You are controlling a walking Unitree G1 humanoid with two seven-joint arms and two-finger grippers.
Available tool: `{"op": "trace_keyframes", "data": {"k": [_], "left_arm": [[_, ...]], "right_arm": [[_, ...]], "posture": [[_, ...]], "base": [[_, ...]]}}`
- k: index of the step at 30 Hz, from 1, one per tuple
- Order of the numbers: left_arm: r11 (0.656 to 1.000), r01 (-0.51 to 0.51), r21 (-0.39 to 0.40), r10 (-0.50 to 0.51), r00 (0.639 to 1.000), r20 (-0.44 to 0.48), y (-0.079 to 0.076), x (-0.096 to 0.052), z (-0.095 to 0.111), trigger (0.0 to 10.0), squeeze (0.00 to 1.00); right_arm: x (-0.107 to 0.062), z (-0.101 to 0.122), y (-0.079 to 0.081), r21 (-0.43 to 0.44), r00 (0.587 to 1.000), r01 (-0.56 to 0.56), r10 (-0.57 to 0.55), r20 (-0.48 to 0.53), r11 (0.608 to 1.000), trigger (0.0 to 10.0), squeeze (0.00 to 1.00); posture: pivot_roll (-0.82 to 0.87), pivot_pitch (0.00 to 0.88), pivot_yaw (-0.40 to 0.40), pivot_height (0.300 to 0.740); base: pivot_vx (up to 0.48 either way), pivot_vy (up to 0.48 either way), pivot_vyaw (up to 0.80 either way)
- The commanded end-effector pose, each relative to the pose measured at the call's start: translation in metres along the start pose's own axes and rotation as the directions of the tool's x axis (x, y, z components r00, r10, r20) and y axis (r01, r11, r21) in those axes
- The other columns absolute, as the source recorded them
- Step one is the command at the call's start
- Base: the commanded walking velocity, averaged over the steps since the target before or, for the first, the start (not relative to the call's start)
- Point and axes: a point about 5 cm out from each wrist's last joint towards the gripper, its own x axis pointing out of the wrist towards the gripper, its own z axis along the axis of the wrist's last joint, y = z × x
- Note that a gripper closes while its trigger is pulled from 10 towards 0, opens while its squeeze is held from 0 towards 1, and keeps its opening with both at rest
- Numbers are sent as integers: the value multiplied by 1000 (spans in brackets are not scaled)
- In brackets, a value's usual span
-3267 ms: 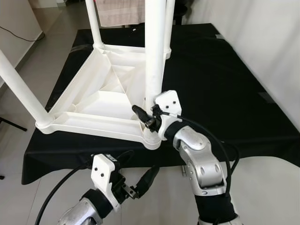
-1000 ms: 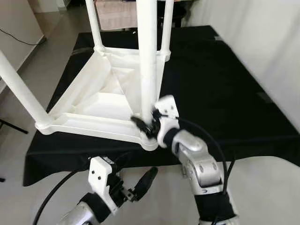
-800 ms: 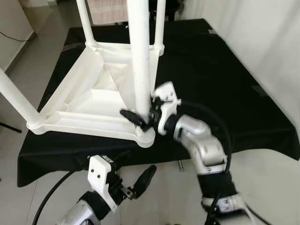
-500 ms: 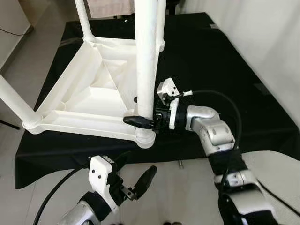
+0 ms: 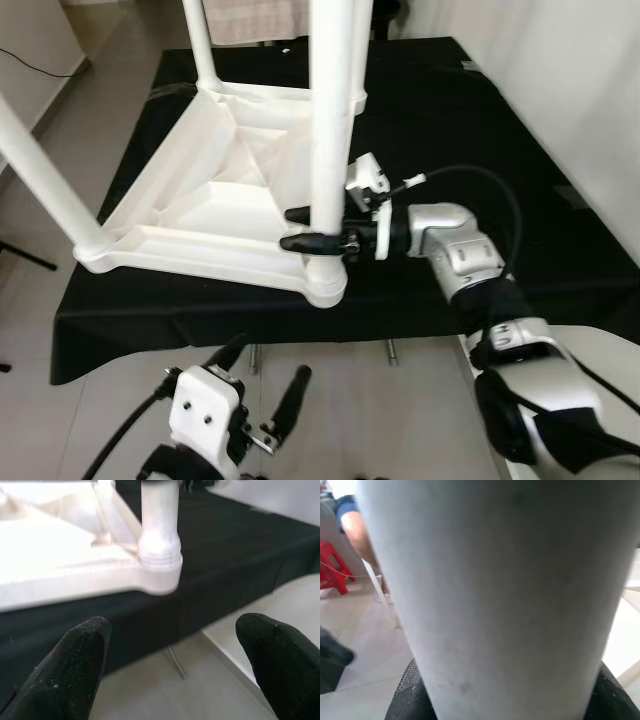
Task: Building children table
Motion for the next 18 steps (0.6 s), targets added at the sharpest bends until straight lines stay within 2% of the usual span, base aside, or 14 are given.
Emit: {"op": "trace_keyframes", "data": {"k": [1, 4, 6, 7, 9, 10, 11, 12, 13, 14, 15, 16, 17, 18], "left_arm": [[1000, 8, 27, -8, 1000, 3, -2, -3, 1, 10000, 0], [999, -9, 31, 9, 1000, 17, 0, -2, -3, 10000, 0], [1000, -20, -3, 20, 999, 33, 4, 0, -6, 10000, 0], [1000, -20, -3, 20, 999, 33, 4, 0, -6, 10000, 0], [1000, -12, -9, 13, 999, 35, 4, 1, -5, 10000, 0], [1000, -7, -14, 7, 999, 34, 4, 1, -5, 10000, 0], [1000, -7, -14, 7, 999, 34, 4, 1, -5, 10000, 0], [1000, -5, -15, 5, 999, 35, 5, 1, -5, 10000, 0], [1000, -5, -15, 5, 999, 35, 5, 1, -5, 10000, 0], [1000, -5, -16, 5, 999, 35, 6, 1, -4, 10000, 0], [1000, -1, -18, 1, 999, 39, 8, 3, -4, 10000, 0], [1000, -1, -18, 1, 999, 39, 8, 3, -4, 10000, 0], [1000, 6, -22, -6, 999, 42, 9, 4, -4, 10000, 0], [1000, 6, -22, -6, 999, 42, 9, 4, -4, 10000, 0]], "right_arm": [[-4, 1, -1, 13, 1000, -14, 13, 11, 1000, 0, 0], [-14, -6, -2, 19, 1000, 10, -10, 1, 1000, 0, 0], [-23, -16, -2, 34, 992, 129, -128, -10, 991, 0, 0], [-23, -16, -2, 34, 992, 129, -128, -10, 991, 0, 0], [-24, -22, 1, 72, 979, 206, -206, -14, 976, 0, 0], [-25, -34, 7, 118, 941, 338, -336, -40, 934, 0, 0], [-25, -34, 7, 118, 941, 338, -336, -40, 934, 0, 0], [-30, -53, 13, 127, 778, 628, -615, -126, 768, 0, 0], [-30, -53, 13, 127, 778, 628, -615, -126, 768, 0, 0], [-39, -65, 19, 105, 592, 805, -782, -194, 584, 0, 0], [-36, -75, 44, 89, 507, 861, -830, -233, 501, 0, 0], [-36, -75, 44, 89, 507, 861, -830, -233, 501, 0, 0], [-29, -77, 64, 94, 489, 871, -838, -242, 482, 0, 0], [-29, -77, 64, 94, 489, 871, -838, -242, 482, 0, 0]], "posture": [[66, 170, -22, 740], [59, 162, -24, 740], [45, 169, -29, 740], [45, 169, -29, 740], [38, 175, -39, 740], [36, 181, -41, 740], [36, 181, -41, 740], [20, 187, -35, 740], [20, 187, -35, 740], [12, 189, -32, 740], [-14, 191, -13, 740], [-14, 191, -13, 740], [-20, 189, -9, 740], [-20, 189, -9, 740]], "base": [[0, 0, 0], [0, 0, 0], [0, 0, 0], [0, 0, 0], [0, 0, 0], [0, 0, 0], [0, 0, 0], [0, 0, 0], [0, 0, 0], [0, 0, 0], [0, 0, 0], [0, 0, 0], [0, 0, 0], [0, 0, 0]]}}
